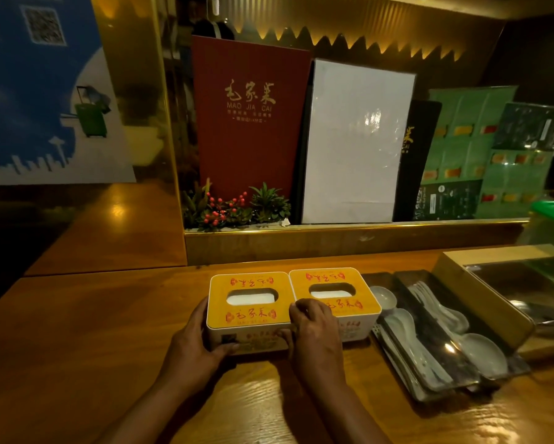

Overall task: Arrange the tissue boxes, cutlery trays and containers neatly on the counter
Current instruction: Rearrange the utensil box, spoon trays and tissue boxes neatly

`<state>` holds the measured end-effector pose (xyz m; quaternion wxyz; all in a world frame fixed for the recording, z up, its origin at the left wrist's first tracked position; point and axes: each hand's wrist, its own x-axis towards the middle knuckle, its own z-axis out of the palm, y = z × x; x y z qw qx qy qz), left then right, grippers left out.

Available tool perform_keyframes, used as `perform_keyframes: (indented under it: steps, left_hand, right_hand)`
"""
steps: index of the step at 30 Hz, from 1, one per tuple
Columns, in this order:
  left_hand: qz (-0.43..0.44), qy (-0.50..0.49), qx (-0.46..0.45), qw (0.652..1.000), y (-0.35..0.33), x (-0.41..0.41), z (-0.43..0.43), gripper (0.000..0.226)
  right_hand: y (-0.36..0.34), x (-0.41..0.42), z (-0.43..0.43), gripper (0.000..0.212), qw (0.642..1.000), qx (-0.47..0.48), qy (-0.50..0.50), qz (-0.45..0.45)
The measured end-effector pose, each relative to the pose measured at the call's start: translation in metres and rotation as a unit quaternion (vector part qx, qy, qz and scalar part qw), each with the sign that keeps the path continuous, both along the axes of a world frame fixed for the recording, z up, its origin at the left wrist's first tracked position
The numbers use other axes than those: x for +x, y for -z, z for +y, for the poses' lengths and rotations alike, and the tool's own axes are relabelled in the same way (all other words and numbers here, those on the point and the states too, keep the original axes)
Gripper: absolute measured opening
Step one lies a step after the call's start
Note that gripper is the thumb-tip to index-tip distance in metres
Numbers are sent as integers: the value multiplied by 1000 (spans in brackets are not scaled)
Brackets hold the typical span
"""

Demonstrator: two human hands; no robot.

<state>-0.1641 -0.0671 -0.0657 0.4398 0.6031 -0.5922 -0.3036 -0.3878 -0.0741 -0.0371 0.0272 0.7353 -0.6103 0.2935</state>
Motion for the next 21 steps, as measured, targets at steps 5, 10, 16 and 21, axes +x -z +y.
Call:
perform_keyframes:
  steps: [5, 10, 16, 21]
  left_hand:
    - [-1, -8, -2, 1000, -2, -4, 2, 103]
    - [-4, -19, 2, 1000, -4, -7, 5, 101]
    - [3, -31, 7, 999, -2, -9, 7, 103]
    - [-2, -36, 3, 999, -6, -13, 11, 102]
  right_hand:
    - [-1, -4, -5, 43, 1000, 10, -11, 8]
    - [-3, -6, -5, 41, 1000, 6, -17, 9]
    - [-1, -7, -4, 39, 1000, 6, -14, -11]
    - [4, -9, -6, 38, 1000, 4, -16, -16]
